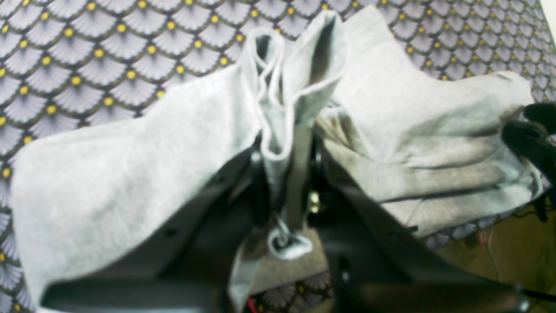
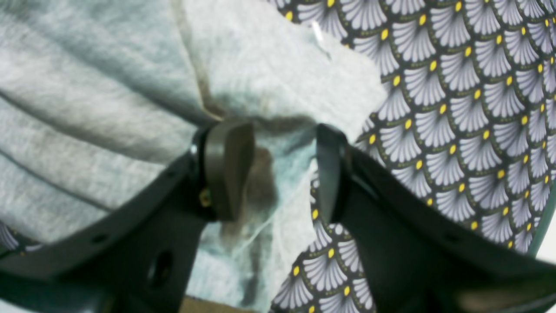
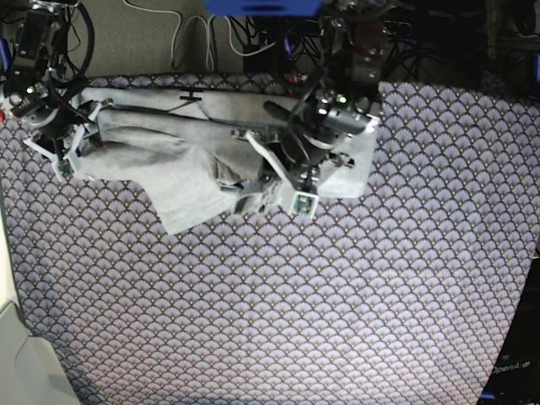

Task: Fold the T-shirt properly
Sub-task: 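Grasp the shirt end with the left gripper and fold it toward the middle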

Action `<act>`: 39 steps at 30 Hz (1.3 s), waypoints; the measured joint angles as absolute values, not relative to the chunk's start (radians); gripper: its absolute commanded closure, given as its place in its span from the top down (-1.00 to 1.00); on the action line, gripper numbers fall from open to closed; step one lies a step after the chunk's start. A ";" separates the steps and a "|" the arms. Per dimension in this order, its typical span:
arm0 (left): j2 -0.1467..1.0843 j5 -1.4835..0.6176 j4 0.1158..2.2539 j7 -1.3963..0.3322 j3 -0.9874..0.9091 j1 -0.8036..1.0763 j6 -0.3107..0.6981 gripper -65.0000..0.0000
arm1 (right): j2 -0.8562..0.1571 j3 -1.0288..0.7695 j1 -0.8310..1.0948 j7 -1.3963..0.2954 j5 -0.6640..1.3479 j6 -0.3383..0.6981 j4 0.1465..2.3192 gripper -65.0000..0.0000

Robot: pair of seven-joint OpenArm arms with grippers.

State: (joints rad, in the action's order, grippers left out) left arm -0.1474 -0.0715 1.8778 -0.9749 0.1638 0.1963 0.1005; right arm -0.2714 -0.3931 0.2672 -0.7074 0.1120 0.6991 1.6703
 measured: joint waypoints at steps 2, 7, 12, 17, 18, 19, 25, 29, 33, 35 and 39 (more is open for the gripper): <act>-0.147 -0.072 1.865 -0.968 0.164 0.198 0.100 -0.99 | -0.271 -0.393 0.268 -0.707 0.112 0.699 1.670 -0.12; -0.147 -0.072 1.861 -0.960 0.164 0.194 0.100 -0.99 | -0.271 -0.393 0.268 -0.707 0.112 0.699 1.670 -0.12; -0.145 -0.070 1.860 -0.960 0.187 0.193 0.100 -0.99 | -0.271 -0.393 0.270 -0.707 0.112 0.699 1.670 -0.12; -0.147 -0.074 1.861 -0.968 0.228 0.197 0.101 -0.94 | -0.271 -0.393 0.270 -0.707 0.112 0.699 1.670 -0.12; -0.146 -0.073 1.861 -0.968 0.236 0.197 0.101 -0.88 | -0.272 -0.393 0.270 -0.707 0.112 0.699 1.670 -0.12; -0.147 -0.072 1.862 -0.968 0.242 0.197 0.101 -0.80 | -0.271 -0.393 0.271 -0.707 0.112 0.699 1.670 -0.12; -0.147 -0.075 1.864 -0.968 0.244 0.197 0.101 -0.56 | -0.285 -0.393 0.272 -0.707 0.112 0.699 1.670 -0.12; -0.147 -0.075 1.864 -0.968 0.243 0.196 0.106 -0.56 | -0.287 -0.393 0.272 -0.707 0.112 0.699 1.670 -0.12; -0.146 -0.139 1.889 -0.970 0.238 0.197 0.104 -0.56 | -0.286 -0.393 0.273 -0.708 0.112 0.699 1.670 -0.12; -0.147 -0.186 1.925 -0.968 0.237 0.196 0.106 -0.56 | -0.286 -0.393 0.272 -0.708 0.112 0.699 1.670 -0.12; -0.148 -0.203 1.951 -0.968 0.178 0.194 0.108 -0.56 | -0.286 -0.393 0.272 -0.708 0.112 0.699 1.670 -0.12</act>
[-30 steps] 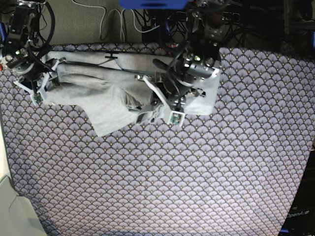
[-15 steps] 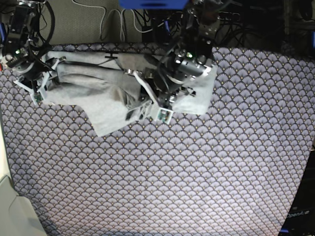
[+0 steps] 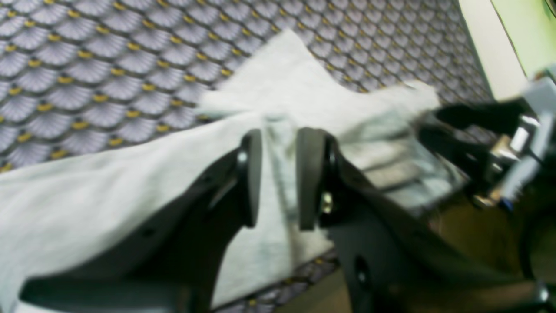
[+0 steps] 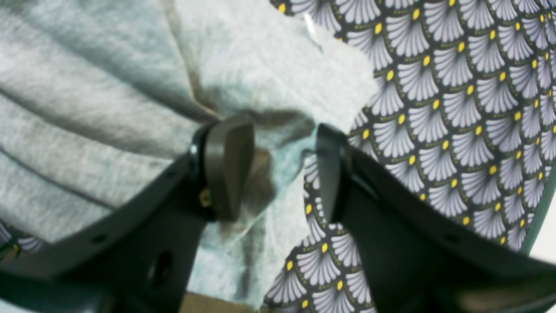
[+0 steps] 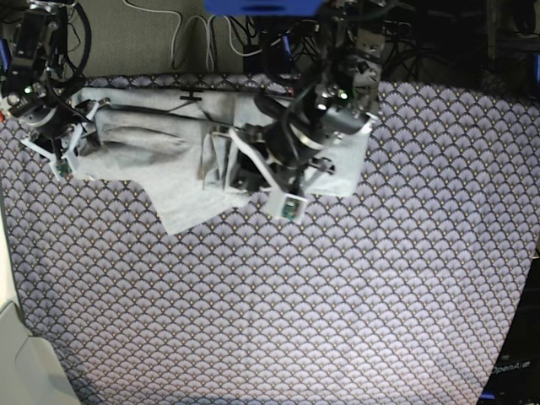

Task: Fold the T-shirt properly
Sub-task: 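Grasp the shirt end with the left gripper and fold it toward the middle, then move the right gripper to the other shirt end and grasp it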

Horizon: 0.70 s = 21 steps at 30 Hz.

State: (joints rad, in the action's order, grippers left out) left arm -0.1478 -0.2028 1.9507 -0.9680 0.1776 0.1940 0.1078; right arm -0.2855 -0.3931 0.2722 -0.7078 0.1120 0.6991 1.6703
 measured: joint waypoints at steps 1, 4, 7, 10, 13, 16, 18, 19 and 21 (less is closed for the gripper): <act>-0.147 -0.203 1.951 -0.968 0.151 0.194 0.104 -0.56 | -0.286 -0.393 0.272 -0.707 0.112 0.699 1.670 -0.12; -0.142 -0.201 1.951 -0.967 0.064 0.194 0.104 -0.56 | -0.286 -0.393 0.272 -0.709 0.112 0.699 1.673 -0.12; -0.078 -0.207 1.933 -0.964 0.009 0.199 0.105 -0.56 | -0.300 -0.393 0.270 -0.713 0.112 0.699 1.689 -0.12; -0.022 -0.197 1.896 -0.976 -0.033 0.221 0.102 -0.56 | -0.319 -0.399 0.269 -0.710 0.109 0.699 1.747 -0.12; -0.011 -0.200 1.885 -0.971 -0.059 0.223 0.101 -0.56 | -0.314 -0.398 0.270 -0.710 0.118 0.699 1.798 -0.12; 0.006 -0.215 1.835 -0.962 -0.085 0.215 0.112 -0.56 | -0.310 -0.398 0.269 -0.796 0.111 0.699 1.850 -0.12; 0.012 -0.202 1.792 -0.968 -0.103 0.217 0.101 -0.56 | -0.311 -0.398 0.263 -0.851 0.118 0.699 1.875 -0.12; 0.017 -0.202 1.780 -0.969 -0.107 0.220 0.101 -0.56 | -0.310 -0.397 0.250 -0.878 0.117 0.699 1.880 -0.12; 0.017 -0.204 1.766 -0.967 -0.106 0.217 0.102 -0.56 | -0.290 -0.397 0.192 -0.929 0.111 0.698 1.882 -0.12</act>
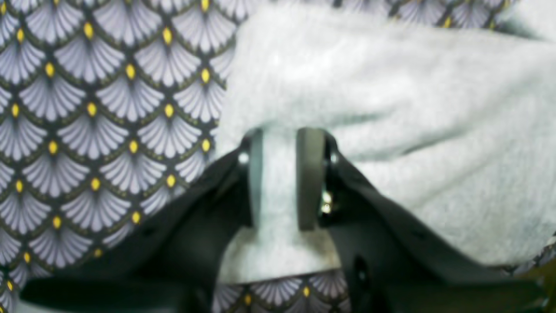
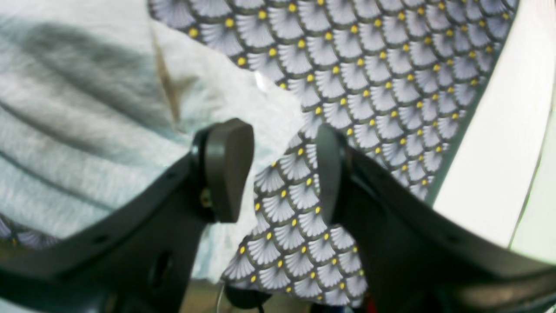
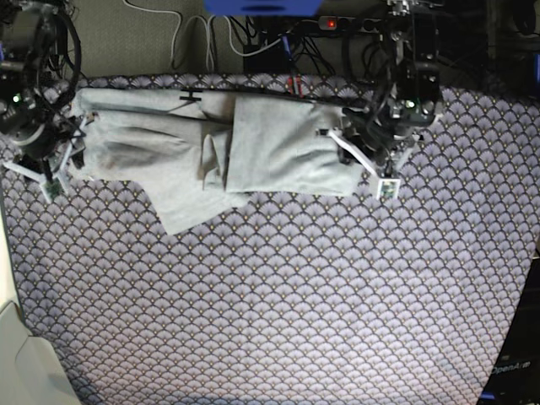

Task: Fold the T-shirt properly
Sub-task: 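Move the right gripper to the other shirt end and grasp it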

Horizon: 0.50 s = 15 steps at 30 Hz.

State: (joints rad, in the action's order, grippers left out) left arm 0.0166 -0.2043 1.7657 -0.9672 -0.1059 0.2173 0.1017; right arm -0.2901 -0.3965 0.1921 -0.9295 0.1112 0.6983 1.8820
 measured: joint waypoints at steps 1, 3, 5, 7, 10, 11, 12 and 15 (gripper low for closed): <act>0.016 -0.207 1.760 -0.965 -0.105 0.217 0.102 -0.56 | -0.281 -0.396 0.169 -0.949 0.119 0.699 1.885 -0.12; 0.016 -0.207 1.753 -0.965 -0.105 0.212 0.101 -0.56 | -0.276 -0.392 0.115 -1.010 0.132 0.701 1.885 -0.12; 0.017 -0.207 1.756 -0.965 -0.105 0.212 0.101 -0.56 | -0.281 -0.394 0.068 -1.057 0.118 0.699 1.885 -0.12; 0.017 -0.207 1.756 -0.965 -0.105 0.212 0.101 -0.56 | -0.270 -0.390 0.020 -1.106 0.112 0.698 1.884 -0.12; 0.017 -0.203 1.754 -0.965 -0.105 0.213 0.101 -0.56 | -0.263 -0.314 -0.042 -1.143 0.117 0.699 1.883 -0.12; 0.017 -0.203 1.753 -0.965 -0.105 0.213 0.101 -0.56 | -0.263 -0.282 -0.053 -1.141 0.121 0.699 1.883 -0.12; 0.017 -0.203 1.750 -0.964 -0.105 0.213 0.102 -0.56 | -0.262 -0.255 -0.058 -1.142 0.130 0.699 1.883 -0.12; 0.027 -0.208 1.744 -0.964 -0.117 0.213 0.107 -0.56 | -0.228 -0.206 -0.055 -1.160 0.114 0.699 1.883 -0.12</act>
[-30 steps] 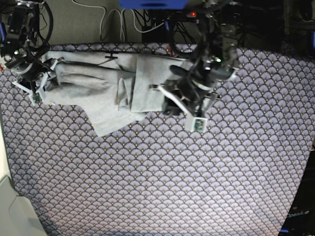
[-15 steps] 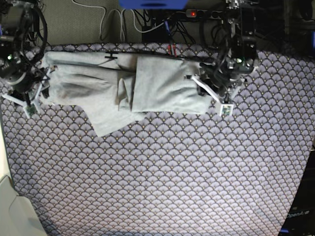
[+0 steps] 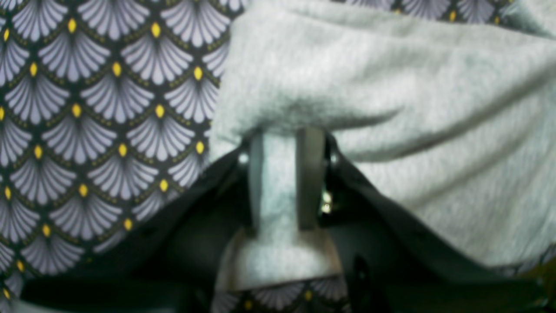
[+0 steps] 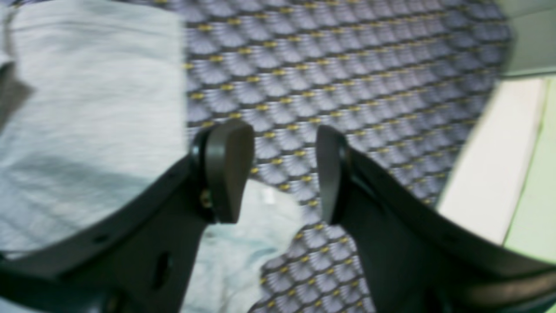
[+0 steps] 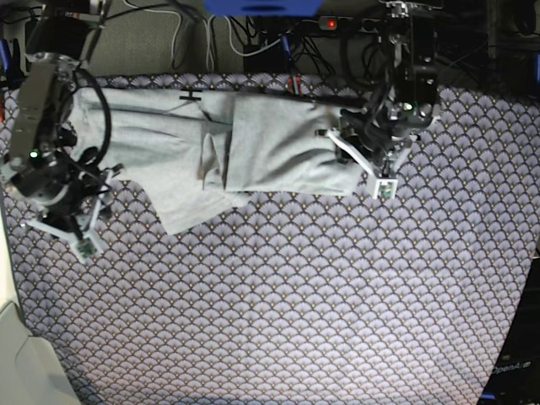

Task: Fold the T-shirt properly
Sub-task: 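Move the right gripper to the other shirt end and grasp it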

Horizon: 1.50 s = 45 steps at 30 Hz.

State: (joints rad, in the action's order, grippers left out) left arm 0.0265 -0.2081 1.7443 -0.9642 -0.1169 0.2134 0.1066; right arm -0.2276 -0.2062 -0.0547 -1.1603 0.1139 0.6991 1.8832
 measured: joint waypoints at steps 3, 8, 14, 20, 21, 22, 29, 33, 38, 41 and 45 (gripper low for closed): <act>0.036 -0.204 1.733 -0.960 -0.164 0.212 0.104 -0.56 | -0.216 -0.168 -0.057 -1.147 0.128 0.699 1.882 -0.12; 0.041 -0.214 1.710 -0.961 -0.231 0.212 0.111 -0.56 | -0.167 -0.116 -0.080 -1.152 0.126 0.699 1.863 -0.12; 0.042 -0.207 1.710 -0.960 -0.247 0.215 0.107 -0.56 | -0.150 -0.113 -0.174 -1.150 0.115 0.700 1.665 -0.12; 0.036 -0.207 1.709 -0.965 -0.243 0.220 0.108 -0.56 | -0.147 -0.113 -0.285 -1.140 0.117 0.699 1.497 -0.12; 0.036 -0.207 1.709 -0.965 -0.243 0.220 0.108 -0.56 | -0.147 -0.113 -0.294 -1.131 0.117 0.699 1.478 -0.12; 0.036 -0.207 1.709 -0.965 -0.244 0.221 0.108 -0.56 | -0.146 -0.113 -0.298 -1.119 0.117 0.699 1.462 -0.12; 0.034 -0.207 1.716 -1.013 -0.245 0.215 0.105 -0.56 | -0.144 -0.113 -0.302 -1.011 0.114 0.699 1.327 -0.12; 0.033 -0.207 1.716 -1.013 -0.245 0.212 0.105 -0.56 | -0.141 -0.113 -0.303 -0.965 0.114 0.699 1.281 -0.12; 0.033 -0.207 1.716 -1.013 -0.247 0.212 0.105 -0.56 | -0.141 -0.113 -0.347 -0.922 0.115 0.699 1.150 -0.12; 0.033 -0.207 1.716 -1.013 -0.247 0.213 0.105 -0.56 | -0.144 -0.113 -0.358 -0.880 0.117 0.699 1.103 -0.12; 0.033 -0.207 1.716 -1.013 -0.247 0.212 0.105 -0.56 | -0.146 -0.113 -0.367 -0.868 0.120 0.699 1.088 -0.13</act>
State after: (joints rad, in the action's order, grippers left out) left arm 0.0330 -0.2066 1.7164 -1.0134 -0.2470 0.2123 0.1047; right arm -0.1459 -0.1127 -0.3668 -0.8680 0.1196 0.6987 1.0878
